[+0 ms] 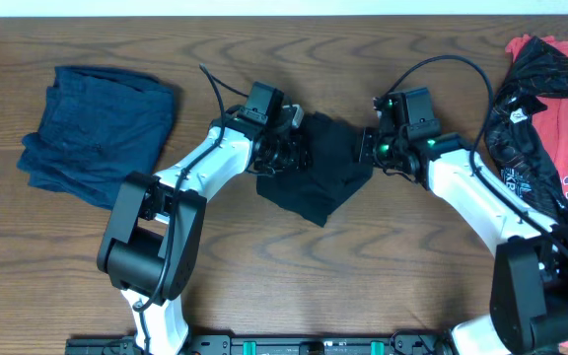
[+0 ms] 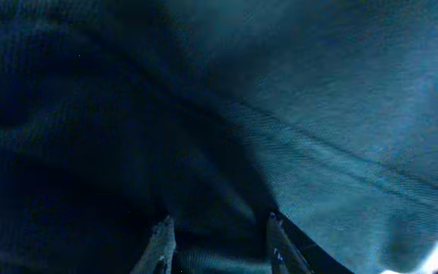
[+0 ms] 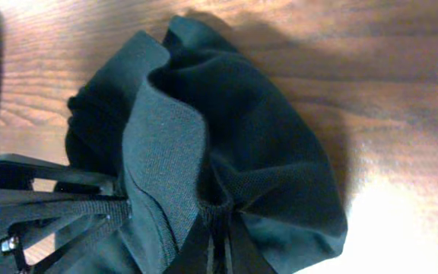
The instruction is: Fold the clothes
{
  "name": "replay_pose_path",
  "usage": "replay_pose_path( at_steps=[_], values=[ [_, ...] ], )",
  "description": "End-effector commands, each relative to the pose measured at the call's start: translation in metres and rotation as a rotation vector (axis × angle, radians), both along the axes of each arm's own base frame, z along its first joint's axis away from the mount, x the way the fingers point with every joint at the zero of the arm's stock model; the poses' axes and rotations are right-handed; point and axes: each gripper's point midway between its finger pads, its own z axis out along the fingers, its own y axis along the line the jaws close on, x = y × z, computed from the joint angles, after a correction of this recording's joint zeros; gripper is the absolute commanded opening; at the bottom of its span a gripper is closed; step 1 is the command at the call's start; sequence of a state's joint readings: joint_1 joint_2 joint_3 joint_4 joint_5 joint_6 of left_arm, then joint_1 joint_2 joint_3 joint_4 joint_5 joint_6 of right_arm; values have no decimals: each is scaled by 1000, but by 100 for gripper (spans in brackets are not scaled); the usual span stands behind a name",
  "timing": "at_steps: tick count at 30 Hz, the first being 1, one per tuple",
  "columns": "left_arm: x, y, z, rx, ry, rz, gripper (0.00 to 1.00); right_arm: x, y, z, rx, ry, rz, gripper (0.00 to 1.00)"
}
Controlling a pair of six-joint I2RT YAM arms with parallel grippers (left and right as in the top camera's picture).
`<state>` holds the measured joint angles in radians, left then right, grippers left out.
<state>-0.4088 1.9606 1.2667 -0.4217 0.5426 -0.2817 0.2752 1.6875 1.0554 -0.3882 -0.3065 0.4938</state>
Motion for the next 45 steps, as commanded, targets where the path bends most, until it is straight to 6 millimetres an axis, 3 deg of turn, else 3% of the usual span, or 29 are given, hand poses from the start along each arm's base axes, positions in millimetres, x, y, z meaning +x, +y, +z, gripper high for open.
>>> replay_pose_path(
  at_steps=[1, 7, 12, 24, 30, 34, 42, 45],
  values=[
    [-6, 2, -1, 30, 12, -14, 46, -1, -14, -2, -44, 19, -39, 1],
    [-12, 4, -3, 42, 37, -16, 49, -21, -45, -21, -205, 117, -113, 1],
    [-14, 2, -3, 43, 39, -22, 53, -49, -93, -36, -429, 227, -261, 1],
    [-42, -16, -7, 71, 82, -97, 58, -91, -113, -71, -533, 348, -254, 2],
    [-37, -8, -15, 179, 29, -82, 58, -109, -144, -78, -676, 369, -347, 3],
    [-38, -7, -15, 179, 33, -83, 58, -106, -163, -76, -764, 321, -408, 11],
    [-51, -12, -17, 190, 62, -111, 58, -94, -165, -75, -760, 274, -405, 11],
    [-39, -16, -14, 168, 17, -101, 58, -92, -173, -71, -813, 252, -404, 11]
  ],
)
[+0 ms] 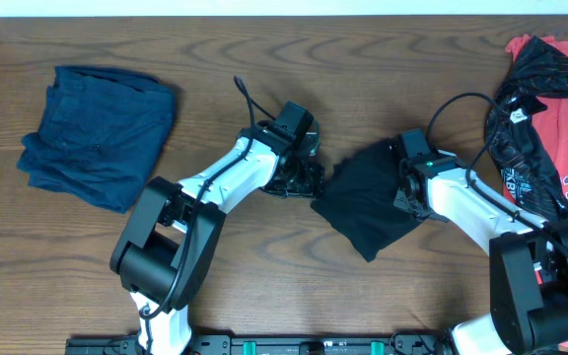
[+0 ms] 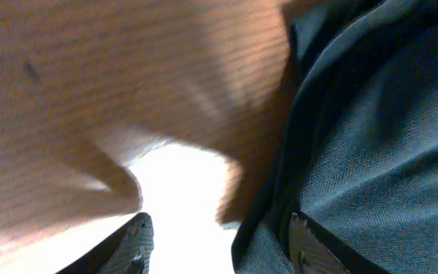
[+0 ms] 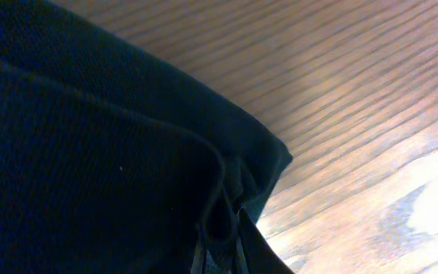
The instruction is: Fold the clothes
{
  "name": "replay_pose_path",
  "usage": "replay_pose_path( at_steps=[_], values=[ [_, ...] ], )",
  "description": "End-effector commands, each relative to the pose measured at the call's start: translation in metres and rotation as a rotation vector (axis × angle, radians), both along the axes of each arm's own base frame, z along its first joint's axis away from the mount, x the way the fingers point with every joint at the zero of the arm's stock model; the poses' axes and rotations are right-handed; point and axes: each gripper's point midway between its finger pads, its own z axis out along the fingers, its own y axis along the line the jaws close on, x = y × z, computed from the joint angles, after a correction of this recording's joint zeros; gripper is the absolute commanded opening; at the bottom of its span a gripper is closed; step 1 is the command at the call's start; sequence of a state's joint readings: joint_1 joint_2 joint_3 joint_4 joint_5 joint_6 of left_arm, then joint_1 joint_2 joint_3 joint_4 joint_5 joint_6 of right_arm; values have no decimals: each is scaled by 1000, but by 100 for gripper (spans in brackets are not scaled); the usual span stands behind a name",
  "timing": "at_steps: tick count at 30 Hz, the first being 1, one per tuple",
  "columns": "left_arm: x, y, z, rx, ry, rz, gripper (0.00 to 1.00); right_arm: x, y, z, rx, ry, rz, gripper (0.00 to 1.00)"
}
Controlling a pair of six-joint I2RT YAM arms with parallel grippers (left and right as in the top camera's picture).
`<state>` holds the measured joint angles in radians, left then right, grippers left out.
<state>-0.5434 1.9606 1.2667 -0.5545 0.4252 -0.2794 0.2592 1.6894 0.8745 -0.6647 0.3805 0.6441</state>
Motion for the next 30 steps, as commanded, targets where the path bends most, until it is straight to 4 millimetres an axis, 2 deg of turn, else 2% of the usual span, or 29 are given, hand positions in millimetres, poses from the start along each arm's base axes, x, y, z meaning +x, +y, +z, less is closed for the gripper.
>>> replay_pose_path(
  at_steps=[1, 5, 9, 11, 16, 21, 30],
  values=[
    [17, 0, 6, -9, -73, 4, 58, -3, -27, 2, -142, 3, -12, 11],
    [46, -7, 17, -79, -178, 25, 65, 12, -39, 12, -231, -46, 24, 11],
    [66, -27, 36, -194, -272, 6, 83, 39, -21, 9, -172, -68, 229, 15],
    [72, -37, 46, -252, -311, -9, 88, 41, -12, 6, -128, -57, 296, 17],
    [75, -59, 65, -394, -345, -69, 93, 39, -6, 3, -95, -49, 303, 16],
    [72, -74, 67, -497, -307, -84, 94, 39, -7, 3, -95, -47, 303, 16],
    [73, -88, 41, -579, -208, -44, 94, 33, -6, 1, -87, -20, 307, 16]
  ],
)
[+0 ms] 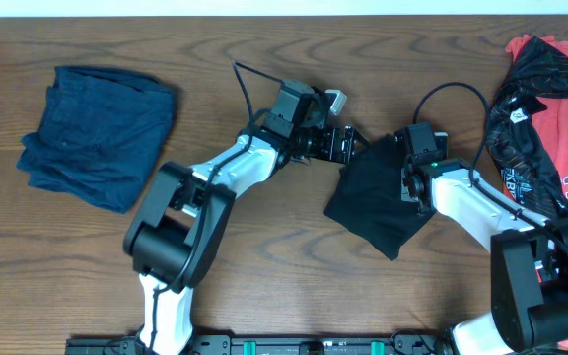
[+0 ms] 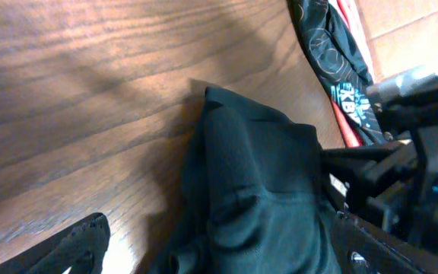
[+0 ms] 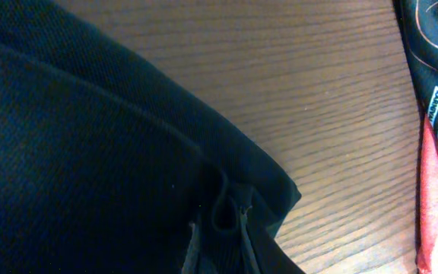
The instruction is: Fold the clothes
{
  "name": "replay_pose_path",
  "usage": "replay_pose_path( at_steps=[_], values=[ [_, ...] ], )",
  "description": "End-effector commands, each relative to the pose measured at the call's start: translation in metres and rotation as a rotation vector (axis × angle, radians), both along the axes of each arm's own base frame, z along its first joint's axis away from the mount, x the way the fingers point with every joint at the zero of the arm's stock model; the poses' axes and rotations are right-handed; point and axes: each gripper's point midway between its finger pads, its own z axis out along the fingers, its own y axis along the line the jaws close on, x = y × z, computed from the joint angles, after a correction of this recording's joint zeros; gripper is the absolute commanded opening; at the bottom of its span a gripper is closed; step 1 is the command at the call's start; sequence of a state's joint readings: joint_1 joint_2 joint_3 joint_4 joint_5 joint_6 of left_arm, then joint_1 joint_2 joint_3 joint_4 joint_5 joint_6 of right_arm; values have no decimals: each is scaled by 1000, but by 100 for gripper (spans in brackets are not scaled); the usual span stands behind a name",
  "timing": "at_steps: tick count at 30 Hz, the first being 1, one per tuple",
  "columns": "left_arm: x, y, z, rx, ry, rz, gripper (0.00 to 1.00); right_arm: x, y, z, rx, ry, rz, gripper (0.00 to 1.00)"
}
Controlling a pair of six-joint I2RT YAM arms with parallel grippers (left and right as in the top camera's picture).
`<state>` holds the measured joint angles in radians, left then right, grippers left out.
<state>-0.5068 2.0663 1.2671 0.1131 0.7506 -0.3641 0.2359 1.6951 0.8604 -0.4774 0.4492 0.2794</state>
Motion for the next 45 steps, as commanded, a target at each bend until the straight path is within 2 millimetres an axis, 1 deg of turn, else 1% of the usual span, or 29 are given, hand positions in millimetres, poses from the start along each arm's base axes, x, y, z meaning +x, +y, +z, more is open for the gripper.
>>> replay_pose_path(
  at_steps=[1, 5, 11, 12, 14, 16, 18, 22, 23, 24, 25, 26, 27, 29, 31, 32, 33, 35, 37, 39, 40, 41, 43, 45],
  values=[
    [-4, -8, -10, -46, 83, -1, 94, -5, 2, -7, 24, 36, 13, 15],
    [-6, -16, -23, -57, 100, -9, 93, -6, 2, -7, 24, 39, 13, 15],
    [-25, -28, -54, -37, 185, -33, 87, -9, 2, -7, 21, 51, 12, 14],
    [-28, -29, -59, -33, 200, -38, 84, -9, 1, -7, 20, 53, 12, 14],
    [-36, -33, -63, -41, 227, -62, 76, -10, 1, -8, 19, 56, 12, 14],
    [-45, -39, -61, -54, 241, -95, 66, -10, 1, -8, 19, 57, 11, 14],
    [-53, -44, -59, -66, 248, -125, 60, -10, 1, -8, 20, 55, 11, 14],
    [-59, -50, -58, -65, 243, -143, 41, -10, 1, -8, 19, 57, 10, 13],
    [-58, -51, -57, -68, 238, -145, 33, -11, 1, -8, 19, 59, 10, 13],
    [-58, -51, -57, -70, 236, -145, 29, -11, 1, -8, 19, 61, 10, 13],
    [-58, -51, -57, -72, 233, -145, 15, -11, 1, -8, 18, 62, 10, 12],
    [-57, -52, -56, -72, 232, -145, 9, -12, 1, -8, 20, 61, 5, 12],
    [-57, -52, -56, -73, 232, -146, 6, -12, 1, -8, 22, 58, -2, 12],
    [-57, -52, -54, -74, 229, -146, 6, -11, 1, -7, 34, 42, -35, 13],
    [-54, -50, -49, -79, 210, -147, 6, -10, 1, -1, 47, 20, -63, 19],
    [-51, -48, -46, -78, 192, -145, 6, -8, 2, 4, 53, 6, -72, 27],
    [-44, -43, -41, -74, 176, -129, 6, -6, 2, 12, 59, -14, -76, 41],
    [-30, -30, -36, -52, 158, -74, 6, -2, 2, 29, 69, -54, -74, 61],
    [-13, -9, -30, -23, 126, -25, 6, 1, 3, 53, 85, -113, -72, 64],
    [4, 20, -30, 51, 85, 37, 6, 5, 3, 80, 105, -189, -71, 72],
    [14, 40, -32, 110, 59, 77, 6, 6, 3, 95, 118, -237, -72, 76],
    [21, 56, -32, 157, 38, 109, 6, 6, 3, 106, 127, -270, -72, 77],
    [36, 97, -32, 283, -17, 176, 6, 4, 0, 130, 144, -343, -75, 77],
    [49, 141, -27, 411, -65, 253, 6, 0, -2, 146, 161, -389, -76, 76]
  ],
)
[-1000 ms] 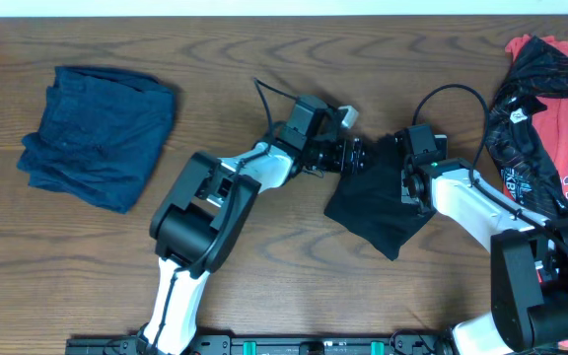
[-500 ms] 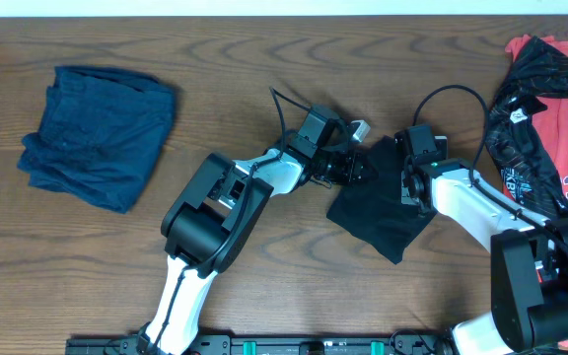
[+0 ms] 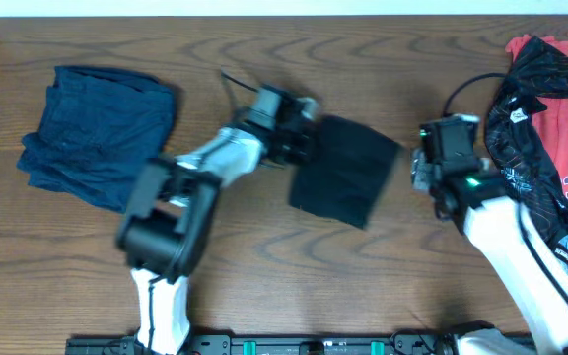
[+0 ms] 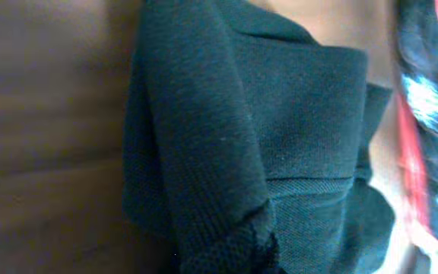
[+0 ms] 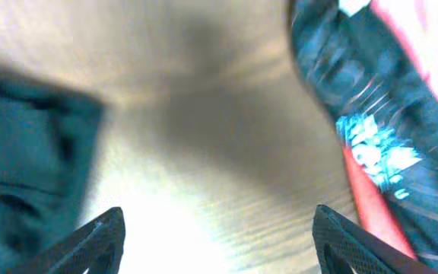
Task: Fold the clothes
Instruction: 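Carry the black bundle left onto the navy stack with the left gripper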
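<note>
The black garment (image 3: 343, 170) lies as a flat, roughly rectangular fold on the wooden table (image 3: 264, 266), right of centre. My left gripper (image 3: 299, 140) is at its upper left edge. In the left wrist view the black garment (image 4: 280, 129) fills the frame, bunched at the bottom where the fingers are hidden; the gripper looks shut on it. My right gripper (image 3: 424, 166) stands to the right of the garment, apart from it. It is wide open (image 5: 217, 219) over bare table, and the garment's edge (image 5: 21, 167) is at the left of the right wrist view.
A dark blue folded garment (image 3: 97, 133) lies at the far left. A red and black pile of clothes (image 3: 550, 118) lies along the right edge, close to my right arm, and the pile (image 5: 371, 114) also shows in the right wrist view.
My right gripper has let go of the black garment and now stands open to its right. My left gripper, open beside the garment before, is now on its left edge. The garment lies flatter and further left.
At first both grippers were in the bunched black garment at the table's centre. Then the garment lay further right, my right gripper shut on it and my left open at its left edge. Now the garment is a flat fold, the right gripper free and the left on it.
</note>
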{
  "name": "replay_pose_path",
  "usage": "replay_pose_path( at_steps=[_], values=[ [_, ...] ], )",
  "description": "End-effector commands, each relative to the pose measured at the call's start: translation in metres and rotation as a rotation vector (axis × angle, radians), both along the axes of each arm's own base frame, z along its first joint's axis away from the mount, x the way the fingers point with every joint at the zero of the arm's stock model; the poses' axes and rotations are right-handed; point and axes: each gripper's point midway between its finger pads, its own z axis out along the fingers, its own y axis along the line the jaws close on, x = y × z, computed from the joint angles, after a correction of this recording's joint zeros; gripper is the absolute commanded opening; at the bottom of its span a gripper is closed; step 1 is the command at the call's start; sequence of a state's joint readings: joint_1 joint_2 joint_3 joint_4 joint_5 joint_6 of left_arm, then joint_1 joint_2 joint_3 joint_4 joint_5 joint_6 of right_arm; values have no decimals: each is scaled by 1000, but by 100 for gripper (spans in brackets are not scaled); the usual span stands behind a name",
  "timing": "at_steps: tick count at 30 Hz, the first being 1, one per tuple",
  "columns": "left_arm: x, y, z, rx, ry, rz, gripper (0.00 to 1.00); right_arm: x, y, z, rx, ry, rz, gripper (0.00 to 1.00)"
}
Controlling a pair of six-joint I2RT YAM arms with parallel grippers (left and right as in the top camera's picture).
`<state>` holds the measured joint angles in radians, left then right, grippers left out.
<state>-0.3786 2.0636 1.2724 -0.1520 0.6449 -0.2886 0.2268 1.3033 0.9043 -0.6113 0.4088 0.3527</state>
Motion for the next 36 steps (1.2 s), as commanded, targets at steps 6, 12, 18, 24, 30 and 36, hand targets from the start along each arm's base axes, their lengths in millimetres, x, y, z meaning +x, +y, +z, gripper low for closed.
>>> replay_pose_path(
  at_steps=[6, 12, 18, 24, 30, 36],
  values=[
    [58, 181, 44, 512, -247, 328, 6, -11, -8, 46, 48, -124, -21, 74],
    [68, 246, 81, 513, -296, 485, 6, -15, -5, 41, 57, -94, -11, 71],
    [73, 296, 109, 540, -371, 565, 6, -17, -5, 39, 60, -83, -8, 68],
    [68, 307, 151, 605, -505, 500, 6, -17, -5, 39, 60, -82, -8, 68],
    [68, 307, 188, 598, -608, 523, 6, -17, -4, 38, 65, -81, -4, 67],
    [66, 313, 209, 616, -664, 533, 6, -17, -4, 38, 65, -81, -4, 67]
  ],
)
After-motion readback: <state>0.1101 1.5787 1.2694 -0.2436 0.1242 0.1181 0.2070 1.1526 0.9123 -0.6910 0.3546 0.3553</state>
